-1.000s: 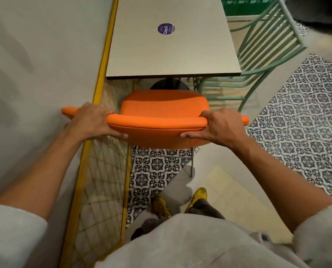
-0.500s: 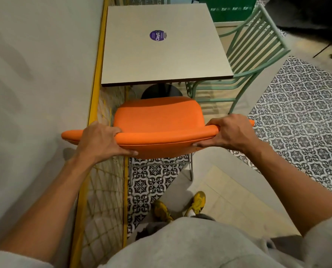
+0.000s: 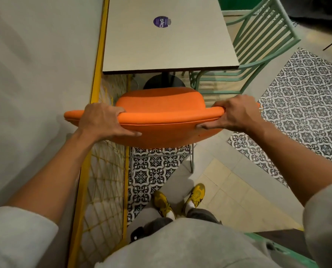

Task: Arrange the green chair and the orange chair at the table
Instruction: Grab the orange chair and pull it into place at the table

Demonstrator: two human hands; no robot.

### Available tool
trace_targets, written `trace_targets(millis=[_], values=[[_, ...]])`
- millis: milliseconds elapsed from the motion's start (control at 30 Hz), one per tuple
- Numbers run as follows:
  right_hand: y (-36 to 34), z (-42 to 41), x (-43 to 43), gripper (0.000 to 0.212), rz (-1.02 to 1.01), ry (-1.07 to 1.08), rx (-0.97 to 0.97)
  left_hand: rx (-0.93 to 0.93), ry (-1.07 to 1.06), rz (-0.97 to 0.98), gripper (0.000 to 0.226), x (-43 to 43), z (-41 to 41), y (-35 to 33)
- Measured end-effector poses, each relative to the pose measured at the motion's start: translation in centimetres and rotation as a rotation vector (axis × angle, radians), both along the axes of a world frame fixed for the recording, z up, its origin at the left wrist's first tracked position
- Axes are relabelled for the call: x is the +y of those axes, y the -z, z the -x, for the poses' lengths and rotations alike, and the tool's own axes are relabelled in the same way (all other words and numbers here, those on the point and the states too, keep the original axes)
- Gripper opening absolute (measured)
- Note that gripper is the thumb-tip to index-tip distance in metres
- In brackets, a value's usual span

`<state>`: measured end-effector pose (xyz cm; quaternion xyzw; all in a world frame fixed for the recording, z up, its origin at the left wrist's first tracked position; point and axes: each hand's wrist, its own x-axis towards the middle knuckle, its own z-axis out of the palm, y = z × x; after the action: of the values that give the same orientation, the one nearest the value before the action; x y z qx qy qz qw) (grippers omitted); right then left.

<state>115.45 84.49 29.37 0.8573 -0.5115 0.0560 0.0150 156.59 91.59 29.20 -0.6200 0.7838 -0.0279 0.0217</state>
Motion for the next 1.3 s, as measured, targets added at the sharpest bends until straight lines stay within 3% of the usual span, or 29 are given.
trace_targets(millis=[633, 1133, 1300], values=[[0.7, -1.3, -3.3, 0.089, 0.029, 0.004, -0.046, 0.045, -0.042, 0.154, 0.076, -3.0, -1.3, 0.1], [1.2, -1.0, -2.4, 0.09, 0.044, -0.011, -0.048, 0.03, -0.102, -0.005, 0.101, -2.4, -0.5, -0.1], [1.1, -0.9, -2.3, 0.089, 0.04, -0.031, -0.057, 0.07, -0.101, -0.094, 0.097, -2.9, 1.8, -0.8]])
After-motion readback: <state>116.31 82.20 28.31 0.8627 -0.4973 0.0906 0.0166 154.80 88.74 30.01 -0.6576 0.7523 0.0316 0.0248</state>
